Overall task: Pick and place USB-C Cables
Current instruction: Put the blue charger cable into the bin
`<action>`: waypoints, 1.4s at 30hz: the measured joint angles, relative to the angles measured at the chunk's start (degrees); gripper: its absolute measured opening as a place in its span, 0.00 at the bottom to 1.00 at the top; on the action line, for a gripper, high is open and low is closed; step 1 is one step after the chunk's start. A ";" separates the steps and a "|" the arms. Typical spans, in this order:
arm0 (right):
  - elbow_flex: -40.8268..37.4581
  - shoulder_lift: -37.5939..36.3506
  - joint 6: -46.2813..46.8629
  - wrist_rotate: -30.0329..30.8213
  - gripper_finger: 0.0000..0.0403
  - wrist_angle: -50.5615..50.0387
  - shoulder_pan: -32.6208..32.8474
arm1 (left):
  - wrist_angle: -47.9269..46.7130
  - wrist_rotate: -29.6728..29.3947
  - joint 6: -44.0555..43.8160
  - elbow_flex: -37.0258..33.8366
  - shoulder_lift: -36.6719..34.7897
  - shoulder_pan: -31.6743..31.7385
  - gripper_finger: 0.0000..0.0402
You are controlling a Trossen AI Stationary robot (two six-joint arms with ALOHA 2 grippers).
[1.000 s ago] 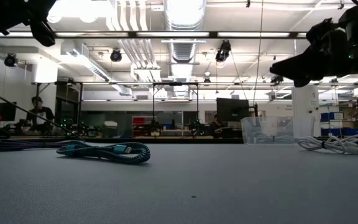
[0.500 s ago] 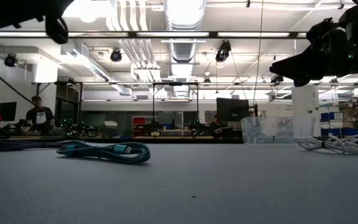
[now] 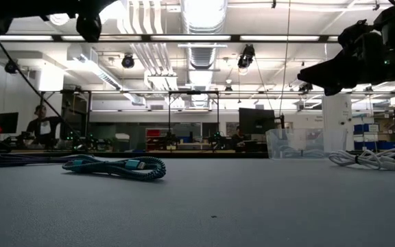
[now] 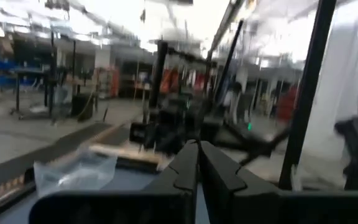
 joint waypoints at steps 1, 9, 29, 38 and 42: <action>0.00 0.01 0.00 0.00 0.27 -0.01 0.00 | -1.90 0.00 0.00 0.80 0.96 0.00 0.00; 0.00 0.07 -0.02 0.00 0.27 -0.48 0.00 | -23.21 5.16 -0.18 10.00 8.73 0.00 0.00; -0.02 0.07 -2.27 1.40 0.25 -1.87 -0.02 | -55.97 19.96 -2.56 23.26 31.02 -1.62 0.00; -0.02 0.04 -2.60 1.40 0.21 -1.84 -0.02 | -56.37 18.33 -2.52 23.21 36.29 -1.62 0.23; -0.02 0.07 -2.80 1.39 0.21 -1.84 -0.02 | -56.33 14.56 -2.43 23.21 38.13 -1.62 0.36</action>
